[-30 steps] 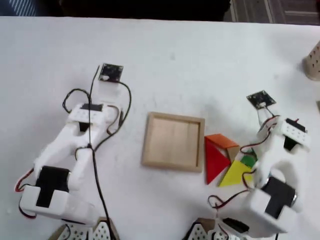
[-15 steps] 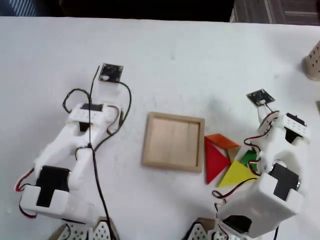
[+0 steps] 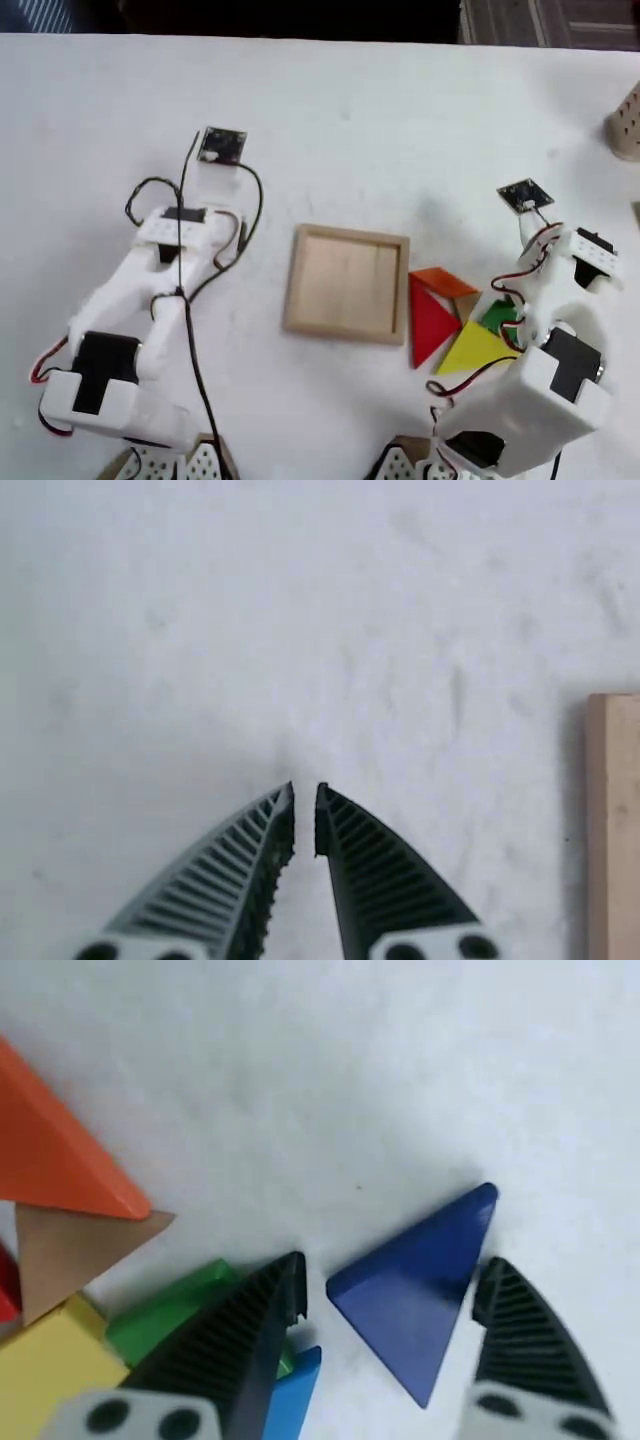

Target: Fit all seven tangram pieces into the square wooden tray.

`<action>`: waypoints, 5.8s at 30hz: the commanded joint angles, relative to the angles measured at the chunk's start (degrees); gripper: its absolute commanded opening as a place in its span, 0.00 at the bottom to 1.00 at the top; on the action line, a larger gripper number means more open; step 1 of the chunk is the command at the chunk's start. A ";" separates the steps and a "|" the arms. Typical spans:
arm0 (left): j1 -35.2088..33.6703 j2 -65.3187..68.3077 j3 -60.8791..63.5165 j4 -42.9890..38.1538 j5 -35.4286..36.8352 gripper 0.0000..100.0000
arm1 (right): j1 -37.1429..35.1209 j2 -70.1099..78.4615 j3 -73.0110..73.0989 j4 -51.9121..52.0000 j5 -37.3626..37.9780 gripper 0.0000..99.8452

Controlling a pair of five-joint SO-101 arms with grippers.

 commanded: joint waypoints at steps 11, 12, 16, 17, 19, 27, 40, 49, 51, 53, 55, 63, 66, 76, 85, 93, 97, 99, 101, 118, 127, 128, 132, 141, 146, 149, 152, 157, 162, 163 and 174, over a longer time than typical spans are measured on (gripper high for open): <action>1.27 -0.40 -3.08 -0.18 -0.26 0.07 | 1.80 0.31 -1.85 0.22 0.70 0.15; 1.27 -0.40 -3.08 -0.18 -0.26 0.07 | 1.80 0.13 -1.93 0.31 0.79 0.15; 1.27 -0.40 -3.08 -0.18 -0.26 0.07 | 1.45 -3.74 -3.08 5.58 0.88 0.16; 1.27 -0.40 -3.08 -0.18 -0.26 0.07 | 1.36 -5.49 -3.34 7.52 0.97 0.17; 1.27 -0.40 -3.08 -0.18 -0.26 0.07 | 1.45 -9.71 -3.08 10.15 2.29 0.22; 1.27 -0.40 -2.99 -0.18 -0.26 0.07 | 2.68 -21.32 12.04 5.93 9.32 0.33; 1.27 -0.40 -2.81 -0.09 -0.26 0.07 | 5.93 -4.26 1.85 -0.04 9.67 0.33; 1.27 -0.40 -2.99 -0.09 -0.26 0.07 | 4.53 4.26 -5.98 3.21 9.58 0.33; 1.27 -0.40 -2.99 -0.09 -0.26 0.07 | 4.26 4.26 -5.98 3.65 9.41 0.30; 1.27 -0.40 -2.99 -0.09 -0.26 0.07 | 4.26 4.26 -5.98 3.65 9.32 0.24; 1.27 -0.40 -2.99 -0.09 -0.26 0.07 | 4.26 4.26 -5.98 3.65 9.32 0.17; 1.27 -0.40 -2.99 -0.09 -0.35 0.07 | 4.09 4.26 -6.07 3.56 9.32 0.18; 1.27 -0.40 -2.99 -0.09 -0.35 0.07 | 3.03 4.26 -6.51 3.91 9.32 0.20; 1.27 -0.40 -2.99 -0.09 -0.35 0.07 | 1.36 4.26 -6.77 4.35 5.63 0.13; 1.27 -0.40 -2.99 -0.09 -0.35 0.07 | 1.80 4.18 -11.43 6.20 -0.44 0.13; 1.27 -0.40 -2.99 -0.09 -0.35 0.07 | 1.27 4.18 -16.26 14.37 -0.70 0.13; 1.27 -0.40 -2.99 -0.09 -0.35 0.07 | 1.45 4.18 -16.97 16.04 -0.62 0.13; 1.36 -0.40 -2.99 -0.09 -0.35 0.07 | 1.36 3.91 -16.97 17.10 -0.70 0.13; 1.36 -0.40 -2.99 -0.09 -0.35 0.07 | 1.27 2.42 -16.62 18.15 -0.79 0.13; 1.36 -0.40 -3.08 -0.09 -0.35 0.07 | -10.68 -18.33 -4.92 24.04 -5.63 0.13; 1.10 -0.48 -3.08 -0.09 -0.35 0.07 | -26.95 -22.46 -1.41 23.34 -17.67 0.13; 1.01 -0.48 -3.08 -0.09 -0.35 0.07 | -28.79 -22.46 -1.14 22.37 -19.60 0.13; 0.84 -0.48 -3.08 -0.09 -0.35 0.07 | -36.09 -22.46 1.14 17.10 -27.87 0.13; 0.92 -0.48 -3.08 -0.09 -0.35 0.07 | -49.45 -22.37 4.31 9.45 -39.03 0.13; 1.10 -0.48 -3.08 -0.09 -0.35 0.07 | -50.77 -22.37 5.36 5.41 -46.51 0.13; 1.19 -0.48 -3.08 -0.09 -0.35 0.07 | -52.18 -22.37 7.30 2.77 -48.26 0.13; 1.19 -0.48 -3.08 -0.09 -0.35 0.07 | -53.23 -22.37 9.67 0.48 -48.26 0.13; 1.19 -0.48 -3.08 -0.18 -0.35 0.07 | -53.32 -22.37 10.46 -0.22 -48.35 0.13; 1.27 -0.48 -3.08 -0.18 -0.35 0.07 | -53.32 -22.37 10.55 0.31 -48.35 0.23; 1.27 -0.48 -3.08 -0.18 -0.35 0.07 | -53.32 -22.37 10.46 0.84 -48.35 0.26; 1.27 -0.48 -3.08 -0.18 -0.35 0.07 | -49.36 -22.99 4.66 10.59 -48.35 0.08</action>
